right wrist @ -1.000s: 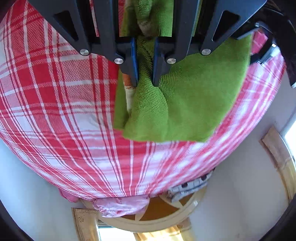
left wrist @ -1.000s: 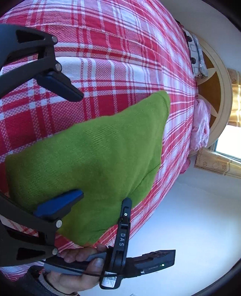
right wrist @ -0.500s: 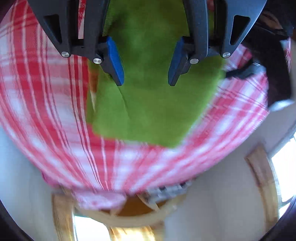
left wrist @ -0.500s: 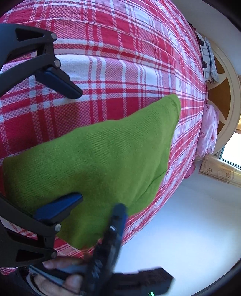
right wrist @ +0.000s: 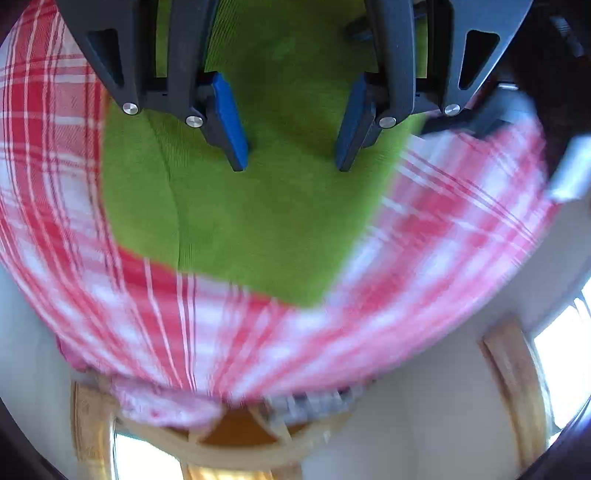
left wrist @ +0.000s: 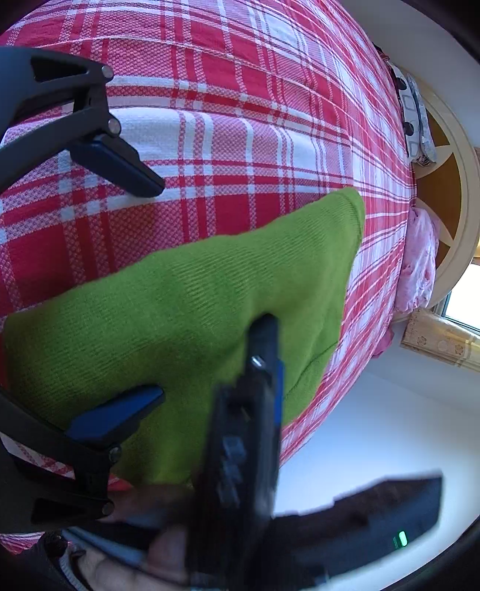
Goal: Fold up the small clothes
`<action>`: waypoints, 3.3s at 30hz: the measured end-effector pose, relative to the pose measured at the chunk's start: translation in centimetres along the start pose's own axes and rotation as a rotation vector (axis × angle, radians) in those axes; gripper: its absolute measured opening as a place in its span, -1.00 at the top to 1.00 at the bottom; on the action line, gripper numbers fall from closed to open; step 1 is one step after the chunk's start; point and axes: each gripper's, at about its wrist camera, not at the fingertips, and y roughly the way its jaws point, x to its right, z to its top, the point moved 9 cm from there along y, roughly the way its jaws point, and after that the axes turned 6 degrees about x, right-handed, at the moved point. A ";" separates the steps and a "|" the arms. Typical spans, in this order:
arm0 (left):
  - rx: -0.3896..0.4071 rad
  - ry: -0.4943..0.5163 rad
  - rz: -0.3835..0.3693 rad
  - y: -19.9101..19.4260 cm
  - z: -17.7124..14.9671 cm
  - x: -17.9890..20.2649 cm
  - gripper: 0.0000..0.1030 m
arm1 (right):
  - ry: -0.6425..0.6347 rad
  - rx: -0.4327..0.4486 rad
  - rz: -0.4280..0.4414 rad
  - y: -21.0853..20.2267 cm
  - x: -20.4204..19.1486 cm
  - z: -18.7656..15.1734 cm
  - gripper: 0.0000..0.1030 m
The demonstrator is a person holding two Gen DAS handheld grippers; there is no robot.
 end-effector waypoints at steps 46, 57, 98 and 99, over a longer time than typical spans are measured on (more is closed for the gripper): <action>0.023 -0.032 -0.018 -0.5 0.5 0.7 -1.00 | 0.231 0.206 0.149 -10.5 9.6 -4.0 0.09; 0.003 -0.038 -0.031 0.6 0.0 1.0 -1.00 | 0.404 0.075 0.278 -2.6 11.8 0.2 0.81; -0.018 0.113 -0.021 0.7 -0.2 3.2 -0.17 | 0.377 0.114 0.302 1.8 13.8 1.2 0.44; -0.013 0.124 -0.015 0.6 -0.1 3.3 -0.10 | 0.370 0.115 0.295 1.8 13.7 1.2 0.44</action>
